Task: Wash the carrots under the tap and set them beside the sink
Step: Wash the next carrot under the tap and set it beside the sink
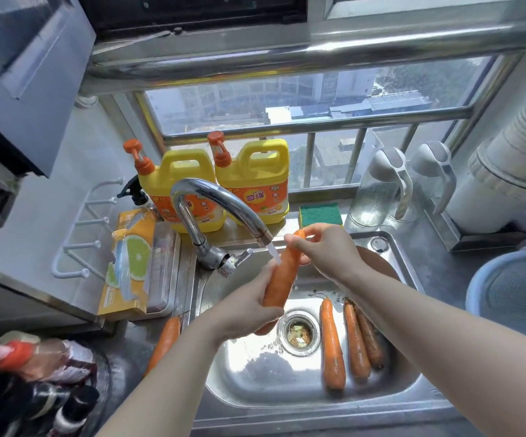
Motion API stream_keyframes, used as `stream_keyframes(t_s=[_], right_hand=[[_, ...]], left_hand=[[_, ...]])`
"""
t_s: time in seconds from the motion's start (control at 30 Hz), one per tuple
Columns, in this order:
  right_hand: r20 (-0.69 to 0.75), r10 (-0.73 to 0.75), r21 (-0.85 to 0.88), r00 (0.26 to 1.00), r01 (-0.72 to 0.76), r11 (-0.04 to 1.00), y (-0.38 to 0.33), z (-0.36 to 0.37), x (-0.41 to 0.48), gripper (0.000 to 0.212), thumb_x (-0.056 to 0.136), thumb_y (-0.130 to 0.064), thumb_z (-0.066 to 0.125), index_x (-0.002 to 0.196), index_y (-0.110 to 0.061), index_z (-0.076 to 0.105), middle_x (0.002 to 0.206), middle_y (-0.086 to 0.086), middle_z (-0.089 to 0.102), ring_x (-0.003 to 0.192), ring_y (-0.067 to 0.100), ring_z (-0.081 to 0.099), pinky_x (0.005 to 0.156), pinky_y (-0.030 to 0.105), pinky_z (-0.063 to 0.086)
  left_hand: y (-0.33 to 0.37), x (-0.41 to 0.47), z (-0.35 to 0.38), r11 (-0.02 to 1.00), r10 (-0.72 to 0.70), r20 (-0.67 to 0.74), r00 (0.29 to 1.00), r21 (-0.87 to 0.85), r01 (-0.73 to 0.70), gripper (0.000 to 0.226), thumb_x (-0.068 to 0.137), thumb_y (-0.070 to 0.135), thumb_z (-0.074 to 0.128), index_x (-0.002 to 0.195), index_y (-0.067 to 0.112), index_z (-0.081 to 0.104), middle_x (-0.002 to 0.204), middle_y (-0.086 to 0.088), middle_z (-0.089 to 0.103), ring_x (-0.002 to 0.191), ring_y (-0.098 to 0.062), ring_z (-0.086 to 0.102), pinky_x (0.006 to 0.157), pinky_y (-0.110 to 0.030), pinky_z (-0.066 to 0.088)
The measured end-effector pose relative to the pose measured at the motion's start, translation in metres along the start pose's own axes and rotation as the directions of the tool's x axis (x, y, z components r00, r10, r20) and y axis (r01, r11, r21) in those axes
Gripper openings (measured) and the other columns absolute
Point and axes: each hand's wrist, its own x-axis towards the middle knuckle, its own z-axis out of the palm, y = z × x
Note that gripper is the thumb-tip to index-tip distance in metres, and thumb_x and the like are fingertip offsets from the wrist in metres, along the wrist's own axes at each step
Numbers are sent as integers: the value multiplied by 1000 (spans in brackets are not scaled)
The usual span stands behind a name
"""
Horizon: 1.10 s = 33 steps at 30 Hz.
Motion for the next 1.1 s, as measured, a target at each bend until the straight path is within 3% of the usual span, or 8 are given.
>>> stream_keyframes(t_s=[0.17,0.3,0.4,0.5,0.67,0.77,0.9,1.1], right_hand=[[-5,28,56,1000,-28,998,-3,-3,6,32,87,-44,74,97,-14,69,94,6,74,81,18,72,74,32,60],[126,80,76,989,-90,993,0,3,0,38,86,-38,78,109,-16,58,99,13,72,88,27,72,78,43,62],[187,47,59,981,-59,997,9,7,-9,64,79,-36,85,127,-19,47,100,7,71,91,21,71,84,42,61],[244,-13,72,970,-4,997,11,8,-19,62,80,-28,84,127,-19,44,99,0,70,91,9,67,83,29,58],[423,-22,224,906,-81,971,13,-4,-18,48,88,-7,75,127,-19,48,105,20,70,97,27,72,94,50,57],[424,-21,222,906,-81,972,11,-2,-15,46,89,-7,74,126,-21,50,106,21,70,96,31,71,95,54,55],[351,-23,104,936,-14,995,5,9,-15,61,75,-23,88,122,-24,49,100,8,74,93,26,73,88,48,59],[502,-29,288,864,-136,948,4,-8,-10,48,86,-1,75,117,-29,53,115,27,68,111,46,64,97,58,53]], left_hand=[[-6,0,9,989,38,-128,991,-138,-55,51,101,38,58,147,41,37,122,24,61,105,6,61,89,-20,53],[-5,6,22,974,-13,-203,979,-226,-34,34,92,60,52,125,55,48,106,10,72,97,-18,71,89,-49,58],[-10,11,29,953,-31,-240,970,-301,-44,33,82,75,44,112,65,54,94,4,75,86,-24,74,83,-54,59],[-13,13,34,928,-49,-236,970,-369,-43,30,89,66,43,112,57,60,92,8,74,89,-22,73,89,-54,57],[-22,7,35,849,-117,-202,972,-529,-8,31,105,48,40,125,45,65,111,0,74,94,-26,72,76,-40,55],[-21,3,31,812,-126,-210,969,-583,-21,31,108,37,39,127,37,64,97,3,76,85,-27,72,63,-31,54],[-16,3,31,832,-100,-226,969,-553,-43,32,108,40,38,128,36,63,99,9,74,94,-21,72,74,-32,53],[-17,2,30,835,-129,-238,963,-550,-24,32,107,44,39,124,39,65,105,4,75,98,-25,72,78,-39,53]])
